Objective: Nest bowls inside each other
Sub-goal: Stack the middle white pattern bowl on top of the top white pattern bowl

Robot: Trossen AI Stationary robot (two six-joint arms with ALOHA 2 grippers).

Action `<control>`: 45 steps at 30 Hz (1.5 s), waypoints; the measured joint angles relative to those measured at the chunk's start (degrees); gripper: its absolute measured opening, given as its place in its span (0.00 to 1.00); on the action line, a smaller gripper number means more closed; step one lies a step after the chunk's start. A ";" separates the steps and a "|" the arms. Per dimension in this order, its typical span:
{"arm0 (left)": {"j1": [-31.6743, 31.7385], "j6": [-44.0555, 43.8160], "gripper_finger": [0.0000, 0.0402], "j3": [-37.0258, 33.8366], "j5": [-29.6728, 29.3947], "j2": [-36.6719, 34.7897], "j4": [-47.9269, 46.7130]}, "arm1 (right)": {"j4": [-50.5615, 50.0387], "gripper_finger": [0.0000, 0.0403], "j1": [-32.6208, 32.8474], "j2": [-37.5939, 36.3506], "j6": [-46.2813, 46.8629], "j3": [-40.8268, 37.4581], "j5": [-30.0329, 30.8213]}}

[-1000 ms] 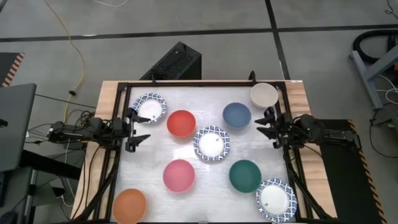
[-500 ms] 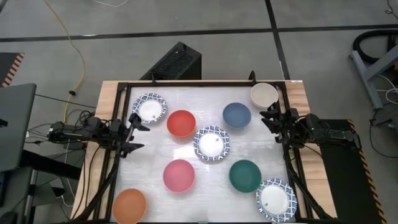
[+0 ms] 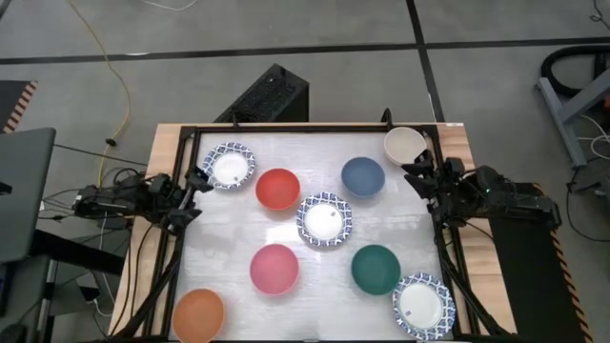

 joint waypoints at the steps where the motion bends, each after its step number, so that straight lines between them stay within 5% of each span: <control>1: -0.02 0.23 0.78 0.00 -1.32 0.02 -0.54 | -1.04 0.44 0.00 2.50 -0.49 2.02 0.01; 6: 0.00 -0.76 0.78 0.81 -9.20 0.86 -3.54 | -7.88 0.44 0.00 16.74 -3.17 14.02 0.01; 13: -0.02 -0.15 0.78 8.36 -1.20 6.00 -16.43 | -18.62 0.44 1.04 33.46 -6.63 28.96 -0.05; 19: -0.04 -0.05 0.78 10.19 2.66 11.45 -14.63 | -26.70 0.44 2.52 43.36 -7.27 37.85 -0.08; 26: -0.04 3.88 0.78 10.48 -2.83 14.21 -13.03 | -37.66 0.44 4.25 50.92 -6.24 46.09 1.95; 34: 0.02 4.47 0.78 27.14 -16.82 17.69 -40.43 | -50.74 0.44 3.68 59.97 -3.63 52.98 5.06; 45: 0.02 0.41 0.78 39.47 -18.99 25.03 -61.08 | -51.70 0.44 -1.92 74.59 -10.45 54.97 4.08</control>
